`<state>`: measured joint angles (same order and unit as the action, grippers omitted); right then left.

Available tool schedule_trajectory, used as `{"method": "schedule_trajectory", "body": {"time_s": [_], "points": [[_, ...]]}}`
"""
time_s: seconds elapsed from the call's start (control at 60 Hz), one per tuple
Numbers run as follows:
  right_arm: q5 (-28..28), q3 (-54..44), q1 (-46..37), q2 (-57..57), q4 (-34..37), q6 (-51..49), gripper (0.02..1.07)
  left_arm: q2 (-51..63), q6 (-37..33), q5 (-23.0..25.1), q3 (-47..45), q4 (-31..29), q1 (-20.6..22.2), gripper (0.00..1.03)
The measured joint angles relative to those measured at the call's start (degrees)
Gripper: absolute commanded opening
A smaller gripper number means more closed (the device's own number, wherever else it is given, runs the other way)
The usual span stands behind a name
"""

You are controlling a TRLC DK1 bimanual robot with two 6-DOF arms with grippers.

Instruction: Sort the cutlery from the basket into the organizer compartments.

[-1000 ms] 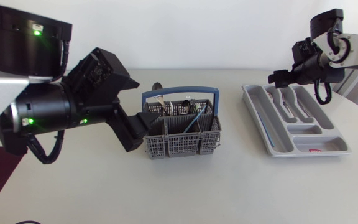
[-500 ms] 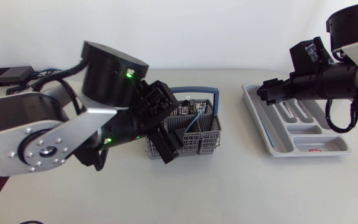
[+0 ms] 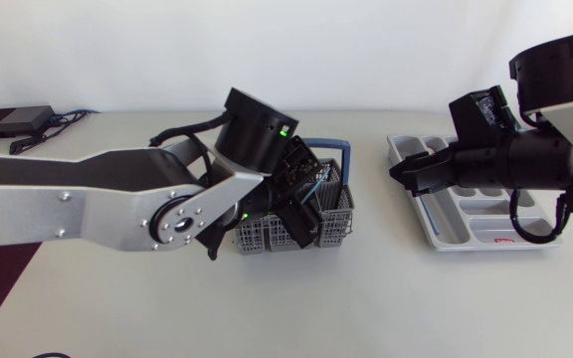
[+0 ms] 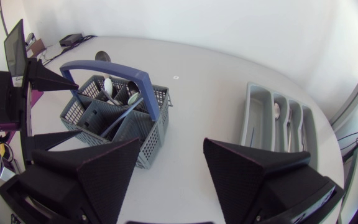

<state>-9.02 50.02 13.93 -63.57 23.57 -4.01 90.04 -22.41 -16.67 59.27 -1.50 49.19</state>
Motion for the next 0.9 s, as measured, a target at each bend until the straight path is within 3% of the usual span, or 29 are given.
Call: {"method": "schedule_trajectory", "body": {"time_s": [0.3,0.567,0.9], "points": [[-0.9,-2.1,-0.1,1.9,-0.1,0.2,0.76,6.5,7.2,-0.2,8.7,-5.6,0.0,0.74],[-2.0,-3.7,-0.8,2.6,-0.7,0.5,0.76,7.5,9.0,-0.2,9.5,-6.6,0.4,0.74],[-7.5,-4.2,-0.6,2.0,-1.3,1.5,0.76,7.0,9.4,-0.1,8.4,-6.8,-1.8,0.74]]}}
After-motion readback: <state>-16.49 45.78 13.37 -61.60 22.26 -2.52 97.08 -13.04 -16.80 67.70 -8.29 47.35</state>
